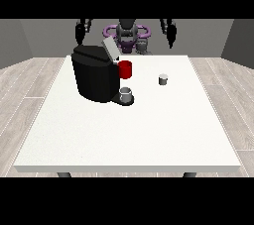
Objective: Insert the coffee pod into the coffee machine and close the lid
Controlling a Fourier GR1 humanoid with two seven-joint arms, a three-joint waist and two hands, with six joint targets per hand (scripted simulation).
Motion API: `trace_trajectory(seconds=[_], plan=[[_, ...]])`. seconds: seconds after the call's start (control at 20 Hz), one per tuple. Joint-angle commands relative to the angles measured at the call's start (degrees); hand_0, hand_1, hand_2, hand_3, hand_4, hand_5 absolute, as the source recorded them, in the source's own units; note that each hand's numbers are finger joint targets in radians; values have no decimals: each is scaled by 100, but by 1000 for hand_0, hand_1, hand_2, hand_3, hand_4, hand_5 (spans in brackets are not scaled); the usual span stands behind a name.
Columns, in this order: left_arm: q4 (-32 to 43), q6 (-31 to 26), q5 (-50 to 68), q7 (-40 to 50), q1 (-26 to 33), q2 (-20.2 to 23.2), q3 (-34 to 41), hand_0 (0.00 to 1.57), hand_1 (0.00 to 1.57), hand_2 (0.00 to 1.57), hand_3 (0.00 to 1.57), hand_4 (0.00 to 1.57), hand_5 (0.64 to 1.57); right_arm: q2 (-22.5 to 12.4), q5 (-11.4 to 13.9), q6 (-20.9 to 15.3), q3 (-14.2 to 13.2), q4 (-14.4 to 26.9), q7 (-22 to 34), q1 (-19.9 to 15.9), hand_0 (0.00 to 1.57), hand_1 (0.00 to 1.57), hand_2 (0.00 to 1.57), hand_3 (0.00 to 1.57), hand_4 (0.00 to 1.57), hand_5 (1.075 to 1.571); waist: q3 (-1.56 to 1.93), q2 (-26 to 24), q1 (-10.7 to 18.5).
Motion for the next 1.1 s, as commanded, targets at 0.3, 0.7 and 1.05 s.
trace_trajectory(seconds=[0.3, 0.7, 1.05], plan=[[393, -868, -983, -343, -551, 1739, 125, 0, 0, 0, 0, 0, 1571, 13, 725, -620, -5, 92, -327, -219, 0, 0, 0, 0, 0, 1571, 149, 466, -391], [1672, -1063, -1481, -187, -1655, 2360, 399, 0, 0, 0, 0, 0, 1571, 280, 1241, -866, 540, -259, -157, -623, 0, 0, 0, 0, 0, 1571, 147, 988, -1000], [2819, -1091, -2053, -699, -2152, 2467, 228, 0, 0, 0, 0, 0, 1571, 415, 1366, -957, 604, -266, 223, -1020, 0, 0, 0, 0, 0, 1571, 146, 1457, -1009]])
